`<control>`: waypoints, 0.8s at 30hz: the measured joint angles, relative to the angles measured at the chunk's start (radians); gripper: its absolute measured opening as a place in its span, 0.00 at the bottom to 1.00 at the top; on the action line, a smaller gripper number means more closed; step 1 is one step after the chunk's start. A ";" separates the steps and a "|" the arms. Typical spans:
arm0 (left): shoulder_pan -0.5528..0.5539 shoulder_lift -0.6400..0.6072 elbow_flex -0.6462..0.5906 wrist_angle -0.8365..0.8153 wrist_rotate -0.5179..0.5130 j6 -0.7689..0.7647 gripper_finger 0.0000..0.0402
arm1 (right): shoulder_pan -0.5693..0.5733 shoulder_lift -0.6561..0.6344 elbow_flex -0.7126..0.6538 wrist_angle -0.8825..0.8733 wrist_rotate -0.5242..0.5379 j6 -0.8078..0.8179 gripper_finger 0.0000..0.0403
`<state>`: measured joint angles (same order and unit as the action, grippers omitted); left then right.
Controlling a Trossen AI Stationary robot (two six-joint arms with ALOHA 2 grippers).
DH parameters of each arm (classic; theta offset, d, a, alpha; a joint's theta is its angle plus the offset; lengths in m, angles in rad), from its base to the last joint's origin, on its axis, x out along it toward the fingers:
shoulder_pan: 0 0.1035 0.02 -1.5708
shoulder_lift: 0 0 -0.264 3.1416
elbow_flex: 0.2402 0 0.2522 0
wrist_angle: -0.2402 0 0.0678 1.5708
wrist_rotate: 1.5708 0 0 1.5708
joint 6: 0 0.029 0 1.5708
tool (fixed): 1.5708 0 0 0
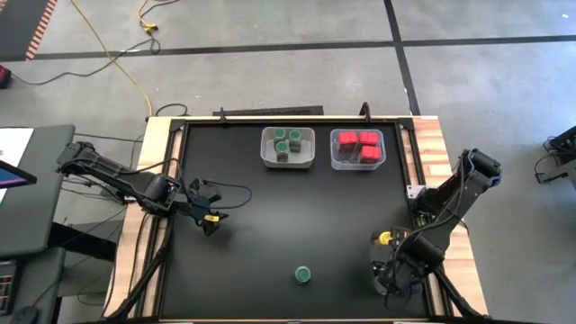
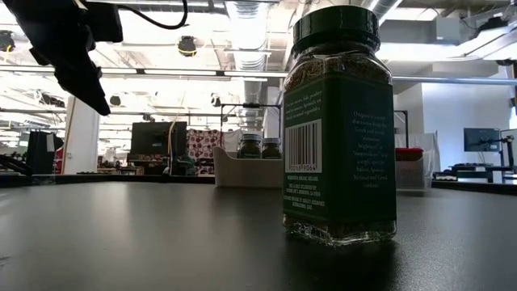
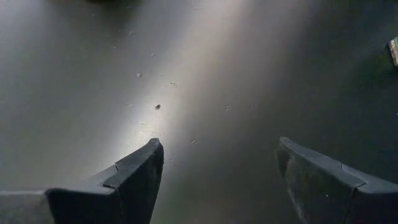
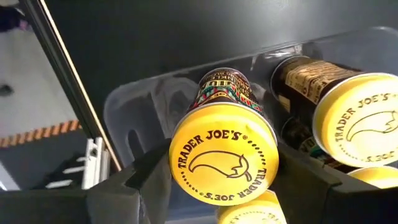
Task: Sort spices by type
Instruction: Put the yellow seasoning bottle into the black bin
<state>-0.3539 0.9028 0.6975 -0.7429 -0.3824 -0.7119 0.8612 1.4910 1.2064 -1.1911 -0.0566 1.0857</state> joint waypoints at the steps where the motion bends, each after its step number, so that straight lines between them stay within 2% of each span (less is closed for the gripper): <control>1: 0.000 0.000 0.000 0.000 0.000 0.000 0.74 | 0.000 0.000 0.000 0.001 0.000 0.015 0.63; 14: 0.000 0.000 0.000 0.000 0.000 0.072 0.74 | 0.044 0.000 -0.036 0.019 0.000 0.093 0.63; 24: 0.000 0.000 0.000 0.000 0.000 0.071 0.74 | 0.046 0.000 -0.043 0.021 0.005 0.075 0.63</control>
<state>-0.3540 0.9026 0.6975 -0.7429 -0.3824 -0.6407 0.9073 1.4910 1.1637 -1.1702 -0.0518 1.1607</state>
